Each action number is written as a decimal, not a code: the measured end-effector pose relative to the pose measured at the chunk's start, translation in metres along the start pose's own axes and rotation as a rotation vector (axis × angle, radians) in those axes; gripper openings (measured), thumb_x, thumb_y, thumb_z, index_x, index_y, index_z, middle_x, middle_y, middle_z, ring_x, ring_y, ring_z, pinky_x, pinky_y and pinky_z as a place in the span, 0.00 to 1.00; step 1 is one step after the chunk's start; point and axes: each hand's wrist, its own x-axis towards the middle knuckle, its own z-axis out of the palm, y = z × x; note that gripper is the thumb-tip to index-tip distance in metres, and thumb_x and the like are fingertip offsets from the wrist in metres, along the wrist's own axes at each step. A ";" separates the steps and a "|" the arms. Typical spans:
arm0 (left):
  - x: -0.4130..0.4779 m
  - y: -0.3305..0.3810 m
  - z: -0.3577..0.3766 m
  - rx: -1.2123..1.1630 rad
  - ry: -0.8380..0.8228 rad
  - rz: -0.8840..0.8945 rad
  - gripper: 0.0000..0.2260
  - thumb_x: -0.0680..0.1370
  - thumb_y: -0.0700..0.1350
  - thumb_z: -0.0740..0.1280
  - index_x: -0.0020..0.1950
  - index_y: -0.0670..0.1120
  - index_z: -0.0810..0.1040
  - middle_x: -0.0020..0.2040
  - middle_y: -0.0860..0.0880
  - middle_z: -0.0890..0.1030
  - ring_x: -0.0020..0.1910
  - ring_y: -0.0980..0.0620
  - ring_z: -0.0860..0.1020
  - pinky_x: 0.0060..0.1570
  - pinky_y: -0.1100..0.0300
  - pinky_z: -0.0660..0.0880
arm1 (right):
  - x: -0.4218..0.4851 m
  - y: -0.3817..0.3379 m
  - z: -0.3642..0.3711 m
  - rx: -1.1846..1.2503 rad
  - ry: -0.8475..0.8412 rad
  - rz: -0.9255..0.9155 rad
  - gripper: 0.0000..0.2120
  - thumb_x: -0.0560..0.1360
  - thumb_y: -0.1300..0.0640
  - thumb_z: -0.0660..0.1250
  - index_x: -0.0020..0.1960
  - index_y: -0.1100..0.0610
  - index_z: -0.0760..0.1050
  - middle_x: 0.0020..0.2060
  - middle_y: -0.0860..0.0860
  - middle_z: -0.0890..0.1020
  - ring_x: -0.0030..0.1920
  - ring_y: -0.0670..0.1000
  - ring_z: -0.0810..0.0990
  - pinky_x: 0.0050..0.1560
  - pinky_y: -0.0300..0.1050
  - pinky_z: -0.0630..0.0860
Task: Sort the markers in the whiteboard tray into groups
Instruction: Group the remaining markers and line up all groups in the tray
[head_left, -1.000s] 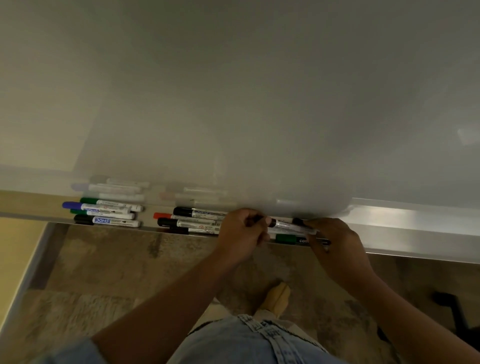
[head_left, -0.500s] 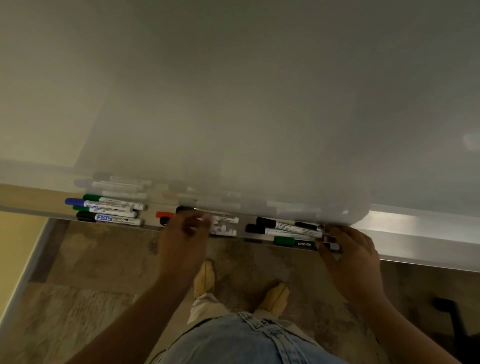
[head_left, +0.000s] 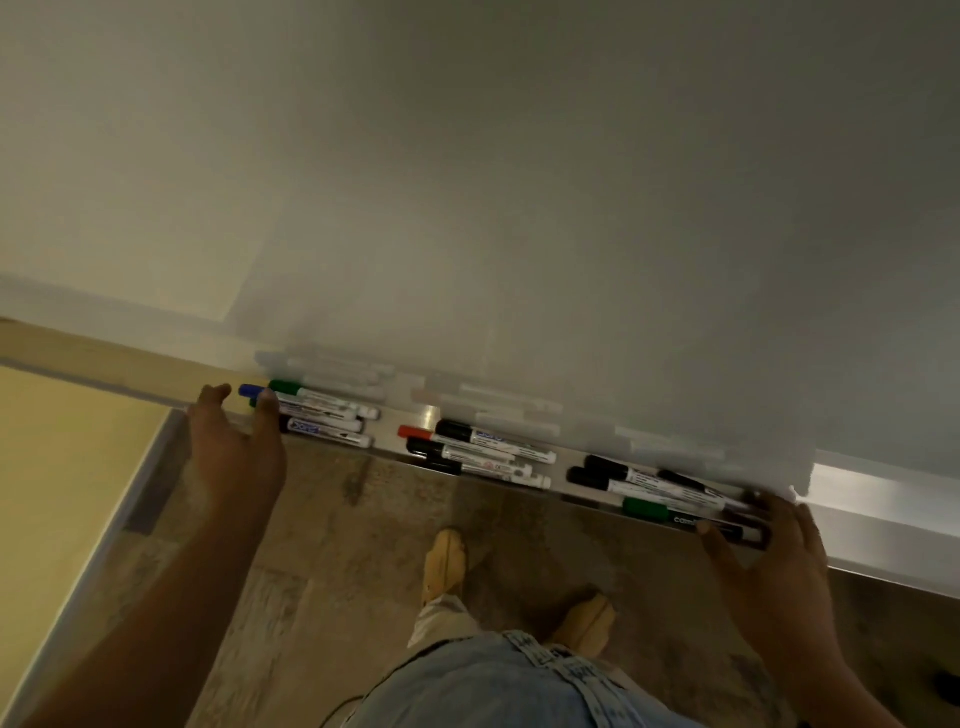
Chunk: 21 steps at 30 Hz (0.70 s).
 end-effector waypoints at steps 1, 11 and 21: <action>0.003 -0.001 0.002 -0.018 -0.027 -0.008 0.21 0.79 0.55 0.63 0.67 0.44 0.69 0.65 0.40 0.73 0.63 0.43 0.72 0.55 0.56 0.67 | -0.001 -0.002 0.002 -0.007 0.013 0.023 0.29 0.72 0.43 0.69 0.66 0.58 0.68 0.63 0.58 0.73 0.67 0.60 0.67 0.66 0.64 0.69; 0.001 0.003 0.015 0.021 -0.251 0.077 0.18 0.76 0.53 0.68 0.60 0.44 0.70 0.54 0.43 0.76 0.51 0.43 0.77 0.51 0.43 0.76 | -0.007 -0.035 0.024 -0.094 0.043 0.107 0.42 0.73 0.33 0.57 0.72 0.64 0.59 0.73 0.63 0.62 0.75 0.63 0.55 0.75 0.62 0.53; -0.002 0.007 0.029 0.101 -0.258 0.005 0.35 0.78 0.59 0.62 0.75 0.38 0.55 0.75 0.37 0.60 0.74 0.37 0.57 0.73 0.39 0.51 | -0.009 -0.056 0.046 -0.110 0.174 0.272 0.49 0.74 0.26 0.43 0.76 0.65 0.50 0.76 0.64 0.55 0.77 0.62 0.52 0.75 0.60 0.49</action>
